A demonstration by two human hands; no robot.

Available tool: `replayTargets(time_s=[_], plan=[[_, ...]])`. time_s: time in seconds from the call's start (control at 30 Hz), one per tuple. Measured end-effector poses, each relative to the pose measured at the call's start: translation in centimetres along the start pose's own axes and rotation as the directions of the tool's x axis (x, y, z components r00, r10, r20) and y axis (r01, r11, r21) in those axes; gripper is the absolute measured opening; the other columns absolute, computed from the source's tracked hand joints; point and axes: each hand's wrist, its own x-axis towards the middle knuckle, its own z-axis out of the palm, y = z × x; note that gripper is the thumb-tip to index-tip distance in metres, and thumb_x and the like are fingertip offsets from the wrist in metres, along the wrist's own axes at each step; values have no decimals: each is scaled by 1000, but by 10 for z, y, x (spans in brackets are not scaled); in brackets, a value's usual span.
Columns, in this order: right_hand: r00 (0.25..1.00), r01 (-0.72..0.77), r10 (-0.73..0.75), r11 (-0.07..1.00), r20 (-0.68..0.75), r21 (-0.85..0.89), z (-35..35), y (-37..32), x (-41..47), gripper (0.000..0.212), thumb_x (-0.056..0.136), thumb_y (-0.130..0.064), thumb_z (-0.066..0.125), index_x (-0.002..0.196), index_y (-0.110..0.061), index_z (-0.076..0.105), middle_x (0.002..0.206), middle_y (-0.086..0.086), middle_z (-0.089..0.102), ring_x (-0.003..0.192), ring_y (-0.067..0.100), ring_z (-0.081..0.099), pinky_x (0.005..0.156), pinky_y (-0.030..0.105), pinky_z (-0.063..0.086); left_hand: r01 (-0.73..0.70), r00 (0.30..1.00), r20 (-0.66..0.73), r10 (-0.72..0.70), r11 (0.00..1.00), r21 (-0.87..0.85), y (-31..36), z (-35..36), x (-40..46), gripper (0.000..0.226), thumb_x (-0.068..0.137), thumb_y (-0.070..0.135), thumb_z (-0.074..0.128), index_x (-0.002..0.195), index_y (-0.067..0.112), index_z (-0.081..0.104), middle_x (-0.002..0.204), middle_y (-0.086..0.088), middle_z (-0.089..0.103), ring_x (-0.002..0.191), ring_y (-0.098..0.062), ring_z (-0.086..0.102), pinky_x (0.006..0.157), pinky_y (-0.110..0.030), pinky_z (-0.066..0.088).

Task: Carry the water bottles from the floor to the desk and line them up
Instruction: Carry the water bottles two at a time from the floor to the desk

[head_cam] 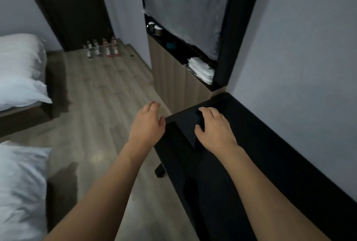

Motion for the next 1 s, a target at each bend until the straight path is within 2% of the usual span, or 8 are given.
replayTargets(time_s=[0.3,0.43,0.57,0.77,1.0], plan=[[982,170,-175,984,78,60,29,-46,36,56,93,-31,54,144,-18,36,144,4,40,130,23,41,109,40,35,189,979,-85,-184,981,50,-51,-15,-14,45,98,25,50,139,8,46,144,-7,47,130,-24,47,107,-35,38],[962,242,-252,965,102,104,33,-60,46,54,93,-30,53,142,-17,37,143,3,41,128,23,42,107,39,36,249,962,-133,-237,965,82,-66,-28,-18,40,97,19,50,136,6,50,140,-10,51,122,-28,52,101,-37,42],[942,308,-322,942,97,130,35,-70,61,54,92,-28,52,143,-17,36,142,3,41,128,22,41,106,37,35,262,951,-193,-239,960,99,-72,-40,-13,38,95,16,54,130,1,55,133,-16,56,116,-33,56,99,-42,44],[920,351,-371,923,125,156,46,-96,86,54,92,-26,51,143,-17,36,140,5,41,125,24,42,106,37,33,299,934,-235,-270,949,99,-96,-48,-2,35,93,15,57,124,-1,58,129,-16,58,108,-35,59,91,-42,46],[911,366,-385,920,147,140,85,-151,157,55,94,-29,49,146,-19,33,142,4,39,128,23,39,108,38,29,323,928,-222,-300,943,75,-172,-50,60,36,94,15,55,126,-1,56,129,-15,58,112,-34,57,94,-41,44]])
